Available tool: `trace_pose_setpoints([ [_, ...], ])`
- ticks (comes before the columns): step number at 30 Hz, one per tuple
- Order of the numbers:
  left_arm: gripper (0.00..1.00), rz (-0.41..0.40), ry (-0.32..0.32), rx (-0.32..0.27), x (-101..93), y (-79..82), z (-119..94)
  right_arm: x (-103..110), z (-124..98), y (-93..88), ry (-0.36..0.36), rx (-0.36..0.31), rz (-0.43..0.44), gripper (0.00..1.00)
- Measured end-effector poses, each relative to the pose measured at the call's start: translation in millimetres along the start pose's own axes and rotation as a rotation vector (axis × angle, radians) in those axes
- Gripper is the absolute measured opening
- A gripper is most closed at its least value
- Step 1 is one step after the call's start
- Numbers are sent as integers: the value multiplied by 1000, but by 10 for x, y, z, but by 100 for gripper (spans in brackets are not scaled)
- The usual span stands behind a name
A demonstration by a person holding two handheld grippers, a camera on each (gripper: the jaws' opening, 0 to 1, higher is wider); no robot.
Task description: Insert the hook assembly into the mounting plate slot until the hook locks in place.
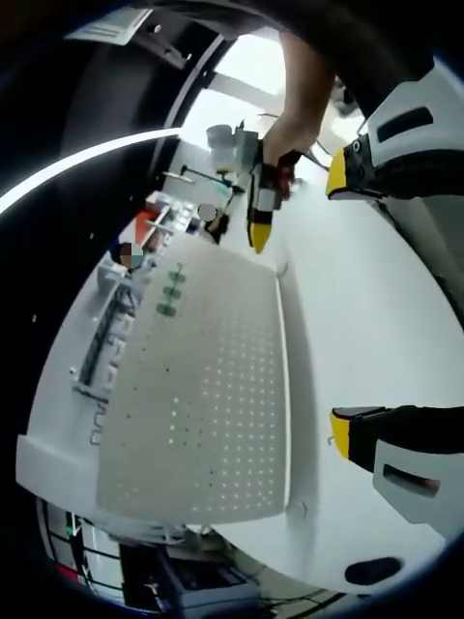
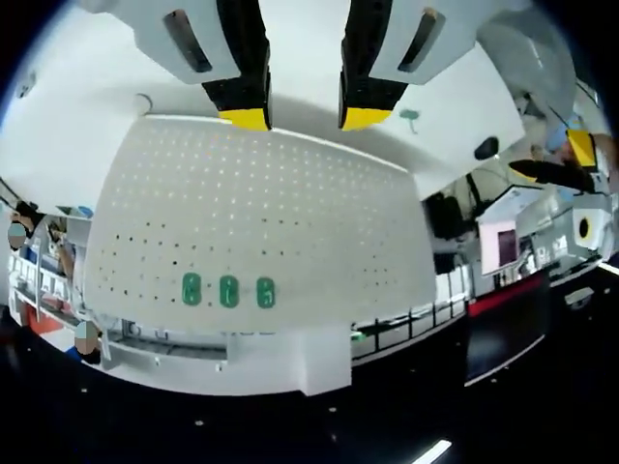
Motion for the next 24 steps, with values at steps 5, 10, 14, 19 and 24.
trace_pose_setpoints([
  [5, 90, -4, 2, 3, 4, -16, -11, 37, -46, -122, 14, 31, 10, 28],
  [10, 90, -7, 3, 2, 11, -17, -18, 80, -110, -217, 16, 51, 29, 28],
  [14, 90, -4, -1, 3, 6, -18, -13, 122, -156, -295, 27, 74, 27, 28],
  [19, 89, -10, 0, 6, 12, -37, -26, 171, -225, -388, 34, 96, 31, 28],
  [24, 89, -7, 3, 10, 12, -43, -38, 213, -313, -506, 42, 126, 26, 28],
])
Point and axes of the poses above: the point that each gripper's makers call its tool centre point, and the gripper's own axes: z roughly forward along the fingers, x roughly to its left, y roughly out of its top, the point moved 8 cm from there along -z, roughly backward along the fingers, and after that the axes turned 12 degrees about -y, right-handed, at the moved point
